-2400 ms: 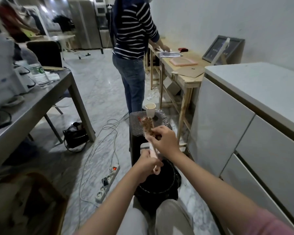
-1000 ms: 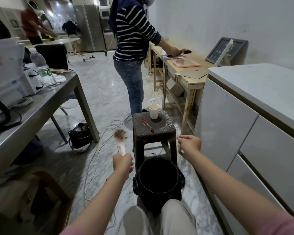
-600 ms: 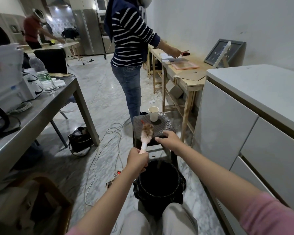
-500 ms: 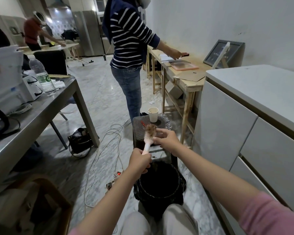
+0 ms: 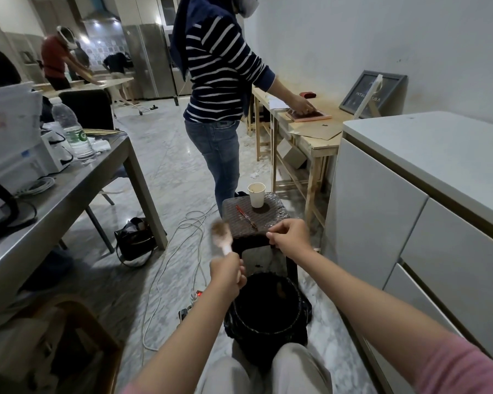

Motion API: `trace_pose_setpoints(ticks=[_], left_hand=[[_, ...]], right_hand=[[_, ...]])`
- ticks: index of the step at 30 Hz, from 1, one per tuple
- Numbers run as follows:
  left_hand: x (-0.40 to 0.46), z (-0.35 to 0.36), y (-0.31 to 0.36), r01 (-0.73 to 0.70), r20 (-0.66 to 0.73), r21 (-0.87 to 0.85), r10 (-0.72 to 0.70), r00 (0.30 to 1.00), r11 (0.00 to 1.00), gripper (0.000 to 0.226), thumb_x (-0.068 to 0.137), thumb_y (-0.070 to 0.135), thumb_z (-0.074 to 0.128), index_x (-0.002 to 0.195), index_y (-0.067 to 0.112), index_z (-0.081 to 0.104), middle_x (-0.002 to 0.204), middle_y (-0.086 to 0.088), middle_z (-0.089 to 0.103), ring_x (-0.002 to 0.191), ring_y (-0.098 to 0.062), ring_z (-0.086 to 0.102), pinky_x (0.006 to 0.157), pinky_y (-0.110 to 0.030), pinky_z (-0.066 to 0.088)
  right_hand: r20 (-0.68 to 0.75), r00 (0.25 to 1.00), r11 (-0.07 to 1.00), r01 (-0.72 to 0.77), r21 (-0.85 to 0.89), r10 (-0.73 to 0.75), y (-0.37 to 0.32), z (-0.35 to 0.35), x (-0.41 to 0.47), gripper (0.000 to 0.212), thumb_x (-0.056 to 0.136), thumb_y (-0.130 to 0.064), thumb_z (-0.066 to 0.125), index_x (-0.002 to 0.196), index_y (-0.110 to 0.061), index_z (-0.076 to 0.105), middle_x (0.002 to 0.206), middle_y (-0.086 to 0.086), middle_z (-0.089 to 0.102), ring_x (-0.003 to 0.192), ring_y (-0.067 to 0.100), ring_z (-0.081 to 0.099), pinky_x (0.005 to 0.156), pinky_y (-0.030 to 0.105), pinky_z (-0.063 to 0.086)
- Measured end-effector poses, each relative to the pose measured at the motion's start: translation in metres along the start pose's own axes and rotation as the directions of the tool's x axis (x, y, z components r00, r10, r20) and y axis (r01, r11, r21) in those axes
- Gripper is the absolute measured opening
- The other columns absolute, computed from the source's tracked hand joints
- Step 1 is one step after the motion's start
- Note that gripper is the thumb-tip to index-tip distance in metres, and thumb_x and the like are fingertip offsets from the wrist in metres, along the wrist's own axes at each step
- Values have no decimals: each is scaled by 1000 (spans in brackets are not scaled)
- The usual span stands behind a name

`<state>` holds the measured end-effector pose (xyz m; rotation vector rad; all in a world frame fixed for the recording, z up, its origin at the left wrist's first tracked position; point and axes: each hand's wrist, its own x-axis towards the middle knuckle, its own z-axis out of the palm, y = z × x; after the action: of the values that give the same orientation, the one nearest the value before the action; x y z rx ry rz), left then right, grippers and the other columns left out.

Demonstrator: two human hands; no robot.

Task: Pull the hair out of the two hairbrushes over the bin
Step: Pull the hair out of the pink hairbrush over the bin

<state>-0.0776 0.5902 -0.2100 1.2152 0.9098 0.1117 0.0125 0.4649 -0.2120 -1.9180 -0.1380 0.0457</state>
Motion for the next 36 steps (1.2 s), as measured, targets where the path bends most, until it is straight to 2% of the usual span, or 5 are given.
trace_pose_setpoints(ticks=[16,20,25,32,36], left_hand=[[25,-50,3,-131,-202,39,136,970,991,21,84,0,47,102,-4,56,71,-11,51,52,-17,45,44,-23,35],[22,-48,3,-198,-103,187,220,970,962,31,87,6,49,114,-10,53,84,-15,54,53,-17,47,39,-21,33],[6,-38,8,-286,24,298,292,956,911,28,90,8,50,114,-6,47,80,-12,56,54,-17,46,43,-23,32],[-12,-21,9,-323,160,345,284,945,881,13,93,11,51,102,5,43,77,-9,56,54,-16,45,43,-23,30],[-16,-15,6,-331,209,352,272,939,875,15,91,13,52,102,4,46,75,-8,57,53,-16,46,42,-21,29]], right_hand=[[-87,986,982,-151,-117,141,21,-9,15,16,75,-15,74,65,-27,69,78,-4,73,84,19,70,81,33,57],[131,981,968,-110,-225,142,15,-1,20,28,82,-12,69,110,-10,71,109,7,71,101,19,65,88,25,49],[248,931,935,-188,-301,267,-6,2,15,56,79,-1,49,133,-13,49,89,5,59,77,19,64,48,21,43],[331,916,971,-239,-9,228,-15,12,14,61,88,-11,62,143,-12,35,140,9,45,62,17,62,50,26,48],[458,859,944,-311,109,230,-17,19,13,50,92,-27,60,135,-8,42,112,14,65,44,12,59,50,26,46]])
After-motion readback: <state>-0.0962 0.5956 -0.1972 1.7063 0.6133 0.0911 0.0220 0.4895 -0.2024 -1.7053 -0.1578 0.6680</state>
